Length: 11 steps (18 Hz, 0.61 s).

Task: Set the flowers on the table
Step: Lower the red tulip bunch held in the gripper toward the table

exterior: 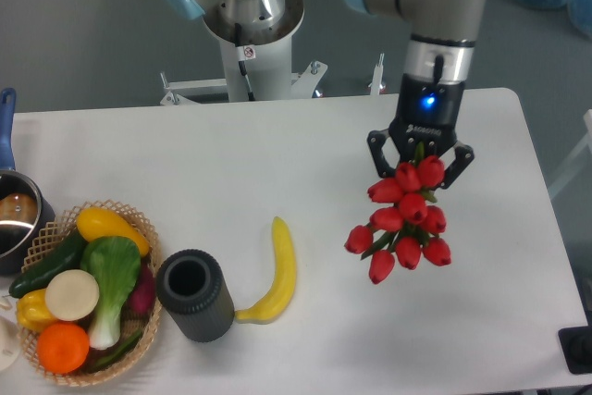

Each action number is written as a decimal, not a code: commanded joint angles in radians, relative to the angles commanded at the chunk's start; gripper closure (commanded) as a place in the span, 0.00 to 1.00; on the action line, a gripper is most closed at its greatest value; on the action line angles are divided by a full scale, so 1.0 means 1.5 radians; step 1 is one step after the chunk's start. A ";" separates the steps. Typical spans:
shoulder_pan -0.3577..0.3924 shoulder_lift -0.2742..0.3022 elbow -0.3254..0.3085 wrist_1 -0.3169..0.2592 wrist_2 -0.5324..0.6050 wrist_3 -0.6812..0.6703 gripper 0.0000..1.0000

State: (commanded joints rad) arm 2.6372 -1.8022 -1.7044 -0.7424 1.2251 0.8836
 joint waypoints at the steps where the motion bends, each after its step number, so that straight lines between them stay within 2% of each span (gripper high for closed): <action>1: -0.019 -0.011 0.011 -0.001 0.033 -0.001 0.67; 5: -0.069 -0.061 0.021 0.000 0.131 0.000 0.67; 8: -0.076 -0.105 0.040 0.002 0.139 0.003 0.67; 11: -0.080 -0.132 0.059 0.002 0.139 0.001 0.66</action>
State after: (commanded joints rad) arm 2.5173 -2.0002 -1.6154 -0.7394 1.4343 0.8851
